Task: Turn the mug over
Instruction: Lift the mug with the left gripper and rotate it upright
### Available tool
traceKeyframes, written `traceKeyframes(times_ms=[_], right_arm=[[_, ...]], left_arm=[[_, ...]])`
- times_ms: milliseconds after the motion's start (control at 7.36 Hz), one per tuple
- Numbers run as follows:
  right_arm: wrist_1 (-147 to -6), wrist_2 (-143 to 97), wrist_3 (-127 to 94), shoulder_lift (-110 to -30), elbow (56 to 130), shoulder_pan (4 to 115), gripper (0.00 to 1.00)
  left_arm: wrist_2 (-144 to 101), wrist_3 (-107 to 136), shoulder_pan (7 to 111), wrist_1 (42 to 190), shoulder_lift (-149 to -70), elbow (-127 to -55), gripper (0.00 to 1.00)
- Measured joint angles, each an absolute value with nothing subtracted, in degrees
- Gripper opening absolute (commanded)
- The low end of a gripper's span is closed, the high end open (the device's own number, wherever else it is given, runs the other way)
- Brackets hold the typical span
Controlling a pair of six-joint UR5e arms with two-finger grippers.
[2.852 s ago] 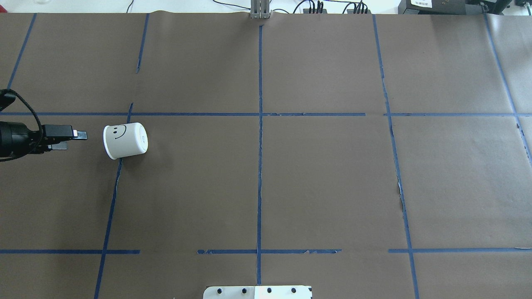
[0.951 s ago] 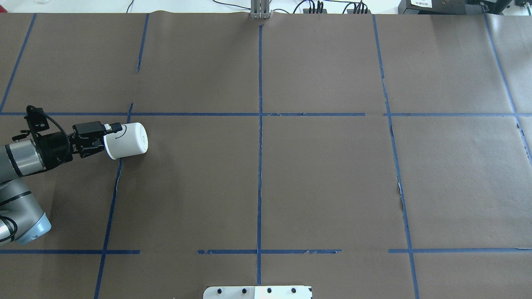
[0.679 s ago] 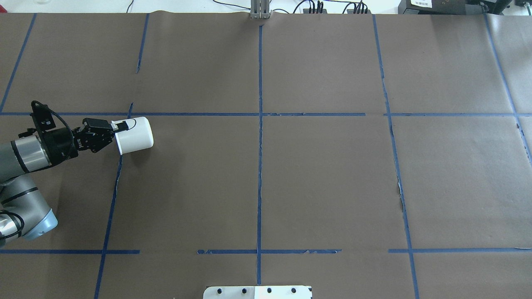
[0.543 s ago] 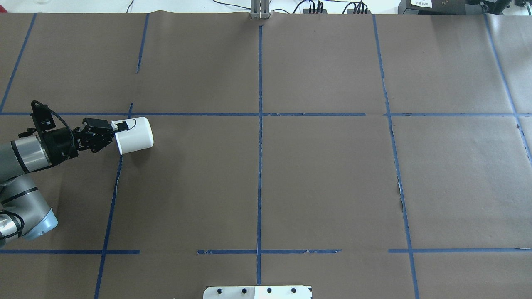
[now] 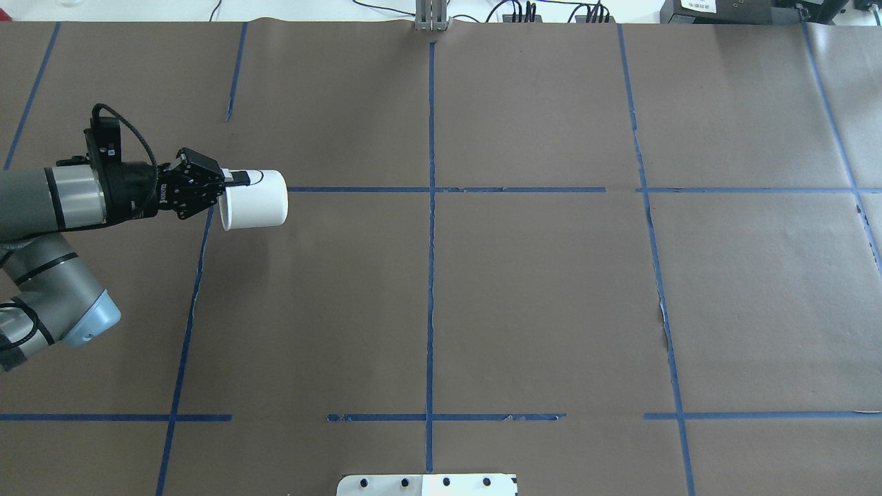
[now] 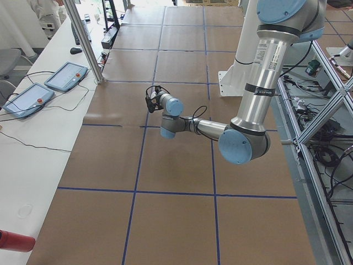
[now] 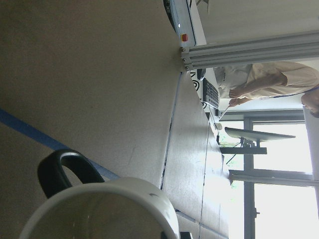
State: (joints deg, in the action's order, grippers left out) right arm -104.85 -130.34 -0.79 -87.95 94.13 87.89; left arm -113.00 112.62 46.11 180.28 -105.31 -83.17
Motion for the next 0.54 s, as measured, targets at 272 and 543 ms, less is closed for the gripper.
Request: traceKeyframes(times_ms=[272,543], right_arm=[[-104.85,-130.34,-0.75,-87.94,94.13,87.89,1.0],[-104.85,-130.34,-0.78,-87.9,94.13,87.89,1.0]], left_arm=[[-116.05,109.06,46.22,154.55,-111.11,-90.03,0.0],[-115.23,102.69,43.49,126.29,-122.21,-91.57,0.0]])
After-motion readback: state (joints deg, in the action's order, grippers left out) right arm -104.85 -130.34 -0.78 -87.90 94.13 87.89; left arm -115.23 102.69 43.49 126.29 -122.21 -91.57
